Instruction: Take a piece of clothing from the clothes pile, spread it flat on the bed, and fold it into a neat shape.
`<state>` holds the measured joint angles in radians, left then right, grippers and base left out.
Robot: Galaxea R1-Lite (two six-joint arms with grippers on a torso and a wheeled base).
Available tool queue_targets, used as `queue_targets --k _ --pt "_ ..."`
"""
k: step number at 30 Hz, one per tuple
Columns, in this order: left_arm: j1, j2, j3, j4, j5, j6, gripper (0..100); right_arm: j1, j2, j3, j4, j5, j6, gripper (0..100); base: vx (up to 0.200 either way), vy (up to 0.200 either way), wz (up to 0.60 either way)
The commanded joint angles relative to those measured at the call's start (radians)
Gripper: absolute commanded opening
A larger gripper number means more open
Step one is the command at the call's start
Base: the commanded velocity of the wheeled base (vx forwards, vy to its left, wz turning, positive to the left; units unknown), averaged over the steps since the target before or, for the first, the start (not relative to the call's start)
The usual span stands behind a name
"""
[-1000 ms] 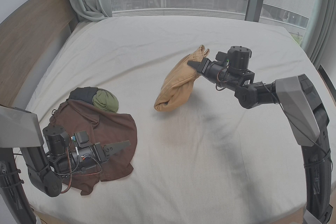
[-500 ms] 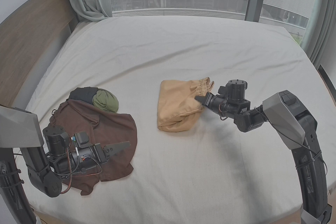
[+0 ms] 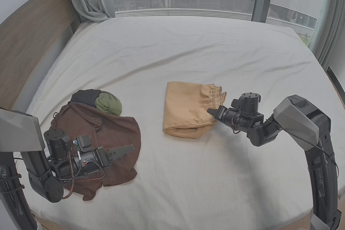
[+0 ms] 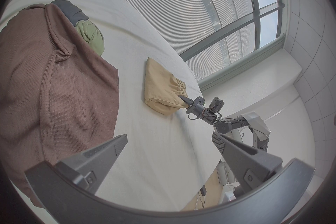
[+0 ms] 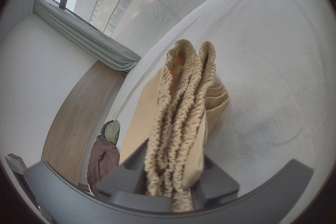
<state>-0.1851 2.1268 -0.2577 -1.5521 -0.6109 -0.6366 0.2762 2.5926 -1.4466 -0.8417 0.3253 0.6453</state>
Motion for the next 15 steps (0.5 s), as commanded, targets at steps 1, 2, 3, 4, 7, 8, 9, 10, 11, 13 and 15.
queue_targets --k 1,2,3,4,7,8,9,10,11,13,15 --pt "-0.001 -0.001 0.0 0.0 0.0 0.0 100 0.0 -0.005 0.003 -0.002 0.0 0.0 100 0.0 0.0 0.0" --pt "0.001 -0.002 -0.002 0.0 0.0 0.0 100 -0.002 -0.009 0.009 -0.005 -0.005 0.002 100 0.0 0.0 0.0" --pt "0.001 -0.002 -0.003 0.0 0.0 0.0 100 -0.003 -0.02 0.023 -0.01 -0.02 0.0 100 0.0 0.0 0.0" --pt "0.003 -0.002 -0.003 0.0 0.0 0.0 100 -0.009 -0.025 0.035 -0.013 -0.028 -0.003 100 0.0 0.0 0.0" --pt "0.003 -0.002 -0.005 0.0 0.0 0.0 100 -0.037 -0.072 0.083 -0.02 -0.029 -0.01 100 0.0 0.0 0.0" --pt "0.003 -0.002 -0.005 0.0 0.0 0.0 100 -0.038 -0.075 0.084 -0.02 -0.029 -0.012 100 0.0 0.0 0.0" --pt "0.003 -0.002 -0.006 0.0 0.0 0.0 100 -0.054 -0.098 0.109 -0.022 -0.028 -0.029 100 0.0 0.0 0.0" --pt "0.003 -0.004 -0.006 0.0 0.0 0.0 100 -0.069 -0.131 0.13 -0.022 -0.028 -0.042 100 0.0 0.0 0.0" --pt "0.003 -0.004 -0.006 0.0 0.0 0.0 100 -0.074 -0.144 0.141 -0.022 -0.028 -0.046 100 0.0 0.0 0.0" --pt "0.003 -0.004 -0.006 0.0 0.0 0.0 100 -0.091 -0.196 0.17 -0.022 -0.028 -0.049 100 0.0 0.0 0.0" --pt "0.003 -0.004 -0.008 0.0 0.0 0.0 100 -0.094 -0.25 0.199 -0.02 -0.028 -0.049 100 0.0 0.0 0.0"
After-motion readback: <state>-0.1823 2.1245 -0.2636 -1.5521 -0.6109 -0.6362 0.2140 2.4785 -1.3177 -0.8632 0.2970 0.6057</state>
